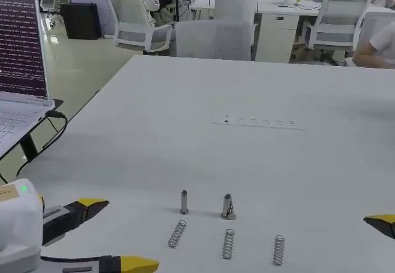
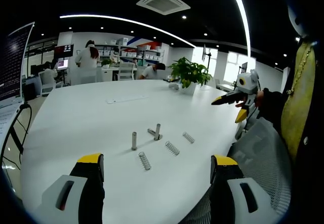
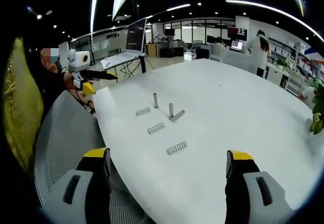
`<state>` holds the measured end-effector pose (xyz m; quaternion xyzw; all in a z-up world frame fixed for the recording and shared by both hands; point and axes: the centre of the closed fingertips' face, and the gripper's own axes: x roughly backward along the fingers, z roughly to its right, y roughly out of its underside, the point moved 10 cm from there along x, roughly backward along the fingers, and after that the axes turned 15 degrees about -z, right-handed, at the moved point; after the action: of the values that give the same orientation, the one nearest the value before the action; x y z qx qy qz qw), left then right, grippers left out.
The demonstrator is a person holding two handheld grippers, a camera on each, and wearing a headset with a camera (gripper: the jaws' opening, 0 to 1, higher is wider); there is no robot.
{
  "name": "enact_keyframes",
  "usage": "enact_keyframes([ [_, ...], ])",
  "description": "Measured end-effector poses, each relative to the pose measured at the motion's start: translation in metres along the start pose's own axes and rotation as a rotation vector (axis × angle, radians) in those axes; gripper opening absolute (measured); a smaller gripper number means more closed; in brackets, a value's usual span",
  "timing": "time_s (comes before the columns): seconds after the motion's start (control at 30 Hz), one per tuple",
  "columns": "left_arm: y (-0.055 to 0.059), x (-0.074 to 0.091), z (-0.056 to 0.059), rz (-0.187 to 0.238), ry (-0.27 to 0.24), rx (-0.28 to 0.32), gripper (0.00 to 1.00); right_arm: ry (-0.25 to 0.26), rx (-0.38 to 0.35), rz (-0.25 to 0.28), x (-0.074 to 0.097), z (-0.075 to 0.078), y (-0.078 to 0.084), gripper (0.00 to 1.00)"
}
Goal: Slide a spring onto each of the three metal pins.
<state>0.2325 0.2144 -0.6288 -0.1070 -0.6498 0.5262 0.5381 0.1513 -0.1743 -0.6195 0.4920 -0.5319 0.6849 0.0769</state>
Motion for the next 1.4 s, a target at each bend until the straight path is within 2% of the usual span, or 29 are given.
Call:
enact_keyframes([
  [1.4,0.0011,-0.0019,0.0004,-0.011,0.006,-0.003,0.82,-0.015,0.010,-0.038,-0.0037,0.0005,0.0023,0.92],
])
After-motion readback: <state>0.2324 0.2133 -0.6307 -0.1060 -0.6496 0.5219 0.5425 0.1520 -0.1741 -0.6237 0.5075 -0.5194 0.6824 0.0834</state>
